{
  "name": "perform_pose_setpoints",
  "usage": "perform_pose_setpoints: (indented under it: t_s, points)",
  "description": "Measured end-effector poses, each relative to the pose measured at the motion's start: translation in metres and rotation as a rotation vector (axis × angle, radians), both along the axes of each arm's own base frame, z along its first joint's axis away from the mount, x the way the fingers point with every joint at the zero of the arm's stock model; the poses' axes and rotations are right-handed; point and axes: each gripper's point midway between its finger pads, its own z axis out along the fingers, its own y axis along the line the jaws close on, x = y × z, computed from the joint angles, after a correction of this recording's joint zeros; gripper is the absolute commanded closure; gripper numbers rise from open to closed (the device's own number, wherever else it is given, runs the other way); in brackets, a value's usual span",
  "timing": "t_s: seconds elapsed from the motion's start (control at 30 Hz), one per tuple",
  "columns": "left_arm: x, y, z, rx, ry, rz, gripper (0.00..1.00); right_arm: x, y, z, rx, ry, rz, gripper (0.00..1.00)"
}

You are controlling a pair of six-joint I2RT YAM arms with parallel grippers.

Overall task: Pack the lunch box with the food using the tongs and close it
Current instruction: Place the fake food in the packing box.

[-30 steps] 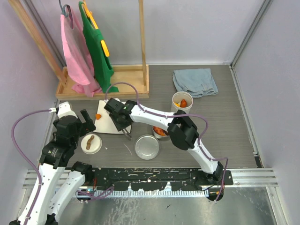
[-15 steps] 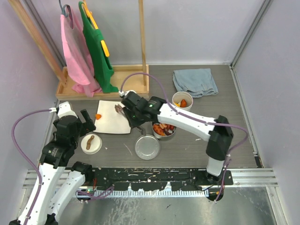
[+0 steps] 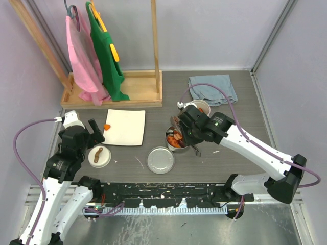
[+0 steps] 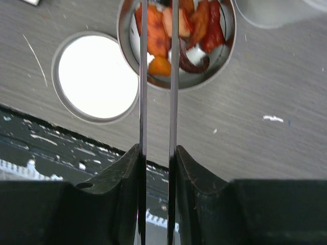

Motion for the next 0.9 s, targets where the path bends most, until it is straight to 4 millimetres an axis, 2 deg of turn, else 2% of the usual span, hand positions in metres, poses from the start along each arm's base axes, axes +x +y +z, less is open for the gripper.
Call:
perform_pose_setpoints:
  t_s: [0.13,0.37,0.6,0.7,0.77,0.8,0.9]
  points:
    - [0.000,-0.001,-0.001,-0.001,0.004,-0.003,0.02,-0.018,-0.020,-0.006,-0.045,0.046,-0.010,0.65]
    - [0.001,-0.001,-0.001,-0.002,0.007,-0.006,0.02,-0.036,-0.041,-0.017,-0.131,0.123,-0.025,0.64]
    - [0.001,-0.001,-0.001,-0.002,0.007,-0.006,0.02,-0.044,-0.057,-0.020,-0.196,0.152,-0.038,0.53]
    - [0.001,-0.001,-0.001,-0.002,0.007,-0.006,0.02,-0.041,-0.054,-0.018,-0.194,0.144,-0.036,0.53]
    - [0.001,-0.001,-0.001,-0.002,0.007,-0.006,0.02,-0.034,-0.046,-0.012,-0.179,0.129,-0.034,0.54]
    - [0.001,-0.001,-0.001,-0.002,0.007,-0.006,0.02,-0.028,-0.039,-0.008,-0.164,0.117,-0.032,0.54]
    - [0.001,-0.001,-0.001,-0.002,0.008,-0.006,0.02,-0.005,-0.002,0.010,-0.060,0.068,-0.009,0.54]
